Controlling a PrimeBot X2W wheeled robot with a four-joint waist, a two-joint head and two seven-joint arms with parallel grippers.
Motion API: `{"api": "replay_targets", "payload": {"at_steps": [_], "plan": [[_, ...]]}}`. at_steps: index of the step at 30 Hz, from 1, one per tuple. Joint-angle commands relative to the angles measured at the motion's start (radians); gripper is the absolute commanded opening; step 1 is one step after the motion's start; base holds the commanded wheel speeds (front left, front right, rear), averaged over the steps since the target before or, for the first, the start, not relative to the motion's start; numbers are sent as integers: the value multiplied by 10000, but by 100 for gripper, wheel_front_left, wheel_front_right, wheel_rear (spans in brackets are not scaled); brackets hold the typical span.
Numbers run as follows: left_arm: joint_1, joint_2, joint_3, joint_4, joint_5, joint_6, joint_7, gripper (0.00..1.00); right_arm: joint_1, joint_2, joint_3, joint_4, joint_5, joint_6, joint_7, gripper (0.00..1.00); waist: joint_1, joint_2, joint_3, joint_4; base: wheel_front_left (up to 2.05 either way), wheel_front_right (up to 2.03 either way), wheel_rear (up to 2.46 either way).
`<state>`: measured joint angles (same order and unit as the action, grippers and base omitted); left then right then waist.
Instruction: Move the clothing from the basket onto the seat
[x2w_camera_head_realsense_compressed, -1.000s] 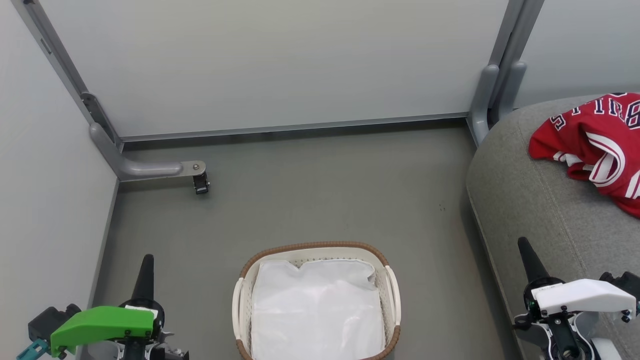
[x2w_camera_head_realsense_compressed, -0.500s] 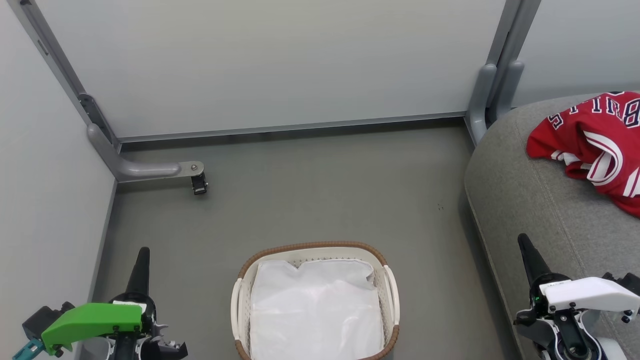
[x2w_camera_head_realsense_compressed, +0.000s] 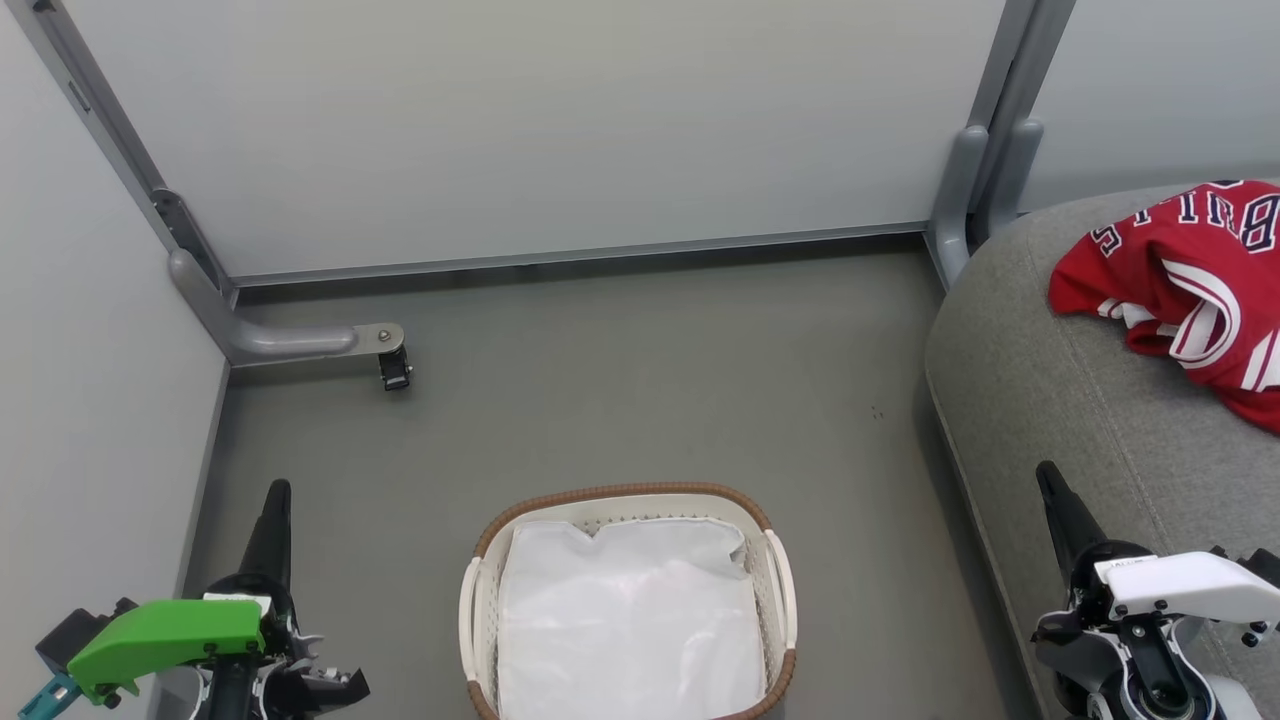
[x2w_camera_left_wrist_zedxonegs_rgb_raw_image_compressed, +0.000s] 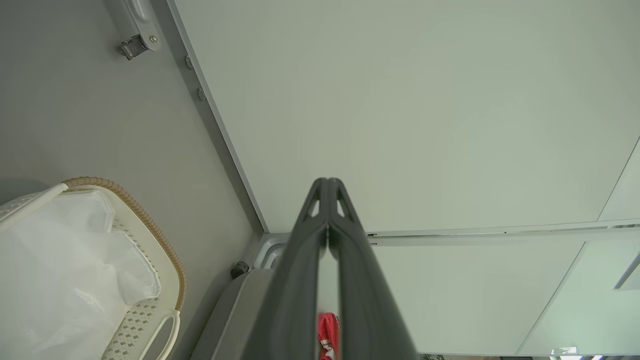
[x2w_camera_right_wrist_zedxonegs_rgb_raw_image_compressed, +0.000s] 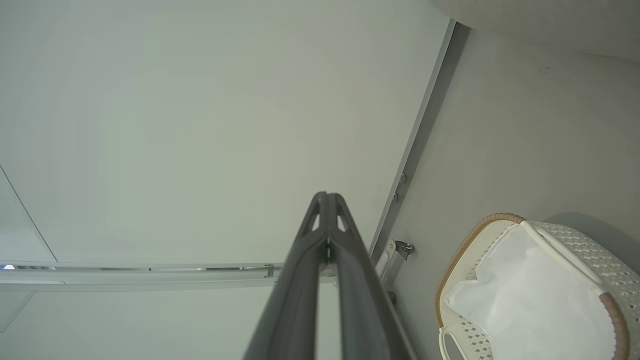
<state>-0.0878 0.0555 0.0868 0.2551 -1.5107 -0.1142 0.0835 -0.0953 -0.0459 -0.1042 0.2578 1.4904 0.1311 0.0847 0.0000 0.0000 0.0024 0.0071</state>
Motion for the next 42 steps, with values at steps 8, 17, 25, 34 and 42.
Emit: {"api": "replay_targets", "payload": {"at_steps": [8, 17, 25, 34, 42], "plan": [[-243, -26, 196, -99, -595, -129, 196, 0, -174, -68, -76, -123, 710, -6, 190, 0, 0, 0, 4, -35, 0, 0, 0], [-287, -61, 330, -117, -1061, -209, 359, 0, -172, -72, -119, -163, 1285, -7, 336, 0, 0, 0, 7, -71, 0, 0, 0], [-262, -57, 316, -109, -1032, -202, 352, 0, -169, -72, -114, -159, 1243, -7, 325, 0, 0, 0, 7, -71, 0, 0, 0], [-261, -57, 313, -110, -1035, -202, 350, 0, -168, -71, -114, -159, 1243, -5, 325, 0, 0, 0, 7, -71, 0, 0, 0], [-261, -57, 310, -111, -1037, -203, 348, 0, -168, -71, -113, -158, 1244, -5, 323, 0, 0, 0, 7, -71, 0, 0, 0]]}}
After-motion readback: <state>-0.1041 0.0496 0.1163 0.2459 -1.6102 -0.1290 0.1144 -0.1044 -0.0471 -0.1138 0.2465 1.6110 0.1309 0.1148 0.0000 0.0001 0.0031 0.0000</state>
